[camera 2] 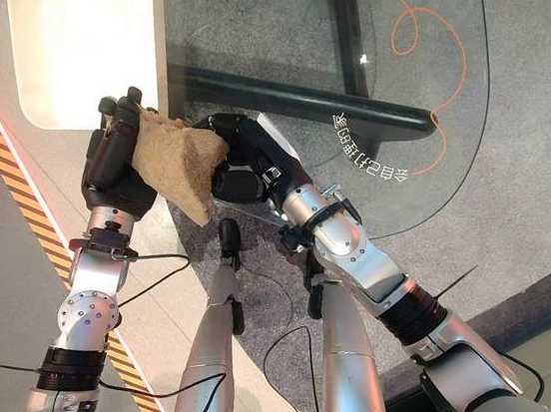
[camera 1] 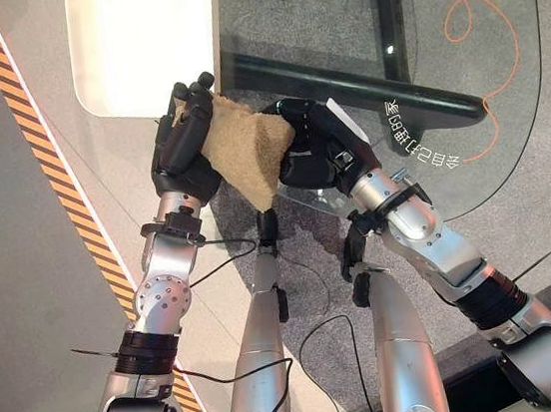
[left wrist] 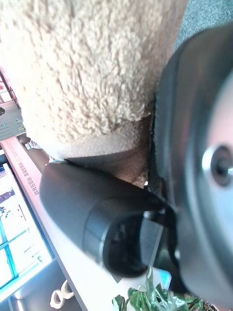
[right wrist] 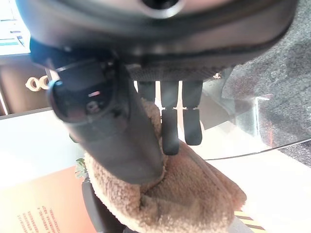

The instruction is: Wipe the table with a cloth and put it in the basket.

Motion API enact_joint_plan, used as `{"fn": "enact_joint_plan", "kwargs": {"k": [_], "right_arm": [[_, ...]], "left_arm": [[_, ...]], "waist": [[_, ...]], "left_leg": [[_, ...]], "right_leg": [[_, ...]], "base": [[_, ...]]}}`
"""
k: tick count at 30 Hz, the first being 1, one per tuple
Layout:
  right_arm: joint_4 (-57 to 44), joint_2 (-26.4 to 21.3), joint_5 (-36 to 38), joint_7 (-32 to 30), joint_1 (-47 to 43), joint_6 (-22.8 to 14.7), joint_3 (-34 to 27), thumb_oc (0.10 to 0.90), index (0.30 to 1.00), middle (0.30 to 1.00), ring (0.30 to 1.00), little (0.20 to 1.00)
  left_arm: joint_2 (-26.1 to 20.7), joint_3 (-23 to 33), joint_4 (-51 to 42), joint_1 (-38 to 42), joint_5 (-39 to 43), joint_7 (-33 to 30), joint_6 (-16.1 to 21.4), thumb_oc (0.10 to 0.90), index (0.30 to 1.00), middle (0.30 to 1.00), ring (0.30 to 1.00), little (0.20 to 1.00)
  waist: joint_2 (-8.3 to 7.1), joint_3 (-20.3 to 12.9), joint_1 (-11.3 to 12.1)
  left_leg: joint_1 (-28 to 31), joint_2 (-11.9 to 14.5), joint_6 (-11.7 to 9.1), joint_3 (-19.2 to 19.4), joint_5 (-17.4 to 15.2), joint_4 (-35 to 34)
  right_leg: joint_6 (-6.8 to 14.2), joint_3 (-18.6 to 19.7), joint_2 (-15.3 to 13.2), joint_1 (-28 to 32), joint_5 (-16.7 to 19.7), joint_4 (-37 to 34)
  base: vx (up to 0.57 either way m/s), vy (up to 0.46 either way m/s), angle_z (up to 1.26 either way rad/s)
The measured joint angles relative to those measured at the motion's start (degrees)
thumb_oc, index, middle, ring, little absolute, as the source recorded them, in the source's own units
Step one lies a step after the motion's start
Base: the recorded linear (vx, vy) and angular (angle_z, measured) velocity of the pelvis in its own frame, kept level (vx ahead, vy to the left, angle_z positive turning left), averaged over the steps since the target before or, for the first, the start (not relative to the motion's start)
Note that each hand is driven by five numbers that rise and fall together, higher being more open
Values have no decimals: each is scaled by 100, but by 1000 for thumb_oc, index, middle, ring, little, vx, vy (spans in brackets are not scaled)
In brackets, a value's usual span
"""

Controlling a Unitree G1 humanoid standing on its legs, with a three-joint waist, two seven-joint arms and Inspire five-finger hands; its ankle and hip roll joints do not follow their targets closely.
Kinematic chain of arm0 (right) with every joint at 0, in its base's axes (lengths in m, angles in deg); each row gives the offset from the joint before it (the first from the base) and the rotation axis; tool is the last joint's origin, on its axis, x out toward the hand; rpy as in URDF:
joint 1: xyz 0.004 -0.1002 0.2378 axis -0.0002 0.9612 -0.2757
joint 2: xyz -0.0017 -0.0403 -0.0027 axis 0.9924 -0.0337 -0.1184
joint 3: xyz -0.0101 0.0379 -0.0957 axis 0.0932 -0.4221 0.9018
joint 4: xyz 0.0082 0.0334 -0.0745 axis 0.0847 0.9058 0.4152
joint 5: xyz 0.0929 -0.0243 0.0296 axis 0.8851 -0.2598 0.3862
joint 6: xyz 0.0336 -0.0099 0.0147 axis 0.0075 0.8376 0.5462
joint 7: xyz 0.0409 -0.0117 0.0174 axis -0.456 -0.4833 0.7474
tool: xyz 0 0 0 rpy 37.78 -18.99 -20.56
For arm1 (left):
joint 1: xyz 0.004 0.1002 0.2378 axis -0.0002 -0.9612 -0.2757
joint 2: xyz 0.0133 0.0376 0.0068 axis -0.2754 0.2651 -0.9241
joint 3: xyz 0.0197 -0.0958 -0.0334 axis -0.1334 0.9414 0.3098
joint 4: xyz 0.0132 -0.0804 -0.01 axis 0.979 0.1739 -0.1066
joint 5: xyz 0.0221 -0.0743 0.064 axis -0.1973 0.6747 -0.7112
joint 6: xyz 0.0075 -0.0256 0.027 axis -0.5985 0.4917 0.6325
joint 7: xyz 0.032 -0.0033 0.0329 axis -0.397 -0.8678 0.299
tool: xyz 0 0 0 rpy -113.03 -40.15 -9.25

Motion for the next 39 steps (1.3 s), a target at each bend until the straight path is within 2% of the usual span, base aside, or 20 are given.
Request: {"fn": "enact_joint_plan", "kwargs": {"k": [3,6,7,10,11,17,27,39], "right_arm": [[0,-1,0,-1,-4,0,0,100,300,300,300,200],[0,2,0,-1,-10,0,0,245,425,425,425,345],[0,1,0,-1,-15,0,0,361,524,524,524,461],[0,7,0,1,-23,0,0,473,620,620,620,573],[0,14,0,4,-24,0,0,800,900,900,900,900],[1,40,4,1,-69,1,-5,800,900,900,900,900],[73,169,9,-85,-179,3,-271,800,900,900,900,900],[266,242,10,-76,-267,51,-295,800,900,900,900,900]], "left_arm": [[4,-8,0,0,0,0,20,100,300,300,300,200],[16,-10,0,0,0,0,50,100,300,300,300,200],[18,-14,0,0,0,1,67,100,300,300,300,200],[22,-14,0,0,1,10,110,100,300,300,300,200],[25,-14,0,1,1,10,139,100,300,300,300,200],[118,3,0,0,9,10,347,100,300,300,300,200],[510,5,-2,-5,123,17,949,100,300,300,300,200],[602,157,-2,3,167,16,1421,100,300,300,300,200]], "waist": [[0,0,1],[0,0,1],[0,0,1],[0,0,1],[0,0,0],[0,0,6],[0,0,5],[0,0,11]], "left_leg": [[0,0,0,0,0,0],[0,0,0,0,0,0],[0,0,0,0,0,0],[0,0,0,0,0,0],[0,0,0,0,0,0],[0,0,0,0,0,0],[70,1,-2,-8,-36,-1],[68,-4,6,-9,-9,-3]], "right_leg": [[0,0,0,0,0,-1],[0,0,1,0,0,0],[0,0,1,0,0,0],[0,0,1,0,0,0],[0,0,1,0,0,0],[0,0,0,2,0,0],[-1,0,4,73,-1,-1],[0,0,2,76,-1,-5]], "base": [[0,0,0],[0,0,0],[0,0,0],[0,0,0],[0,0,0],[0,0,0],[0,0,0],[0,0,0]]}}
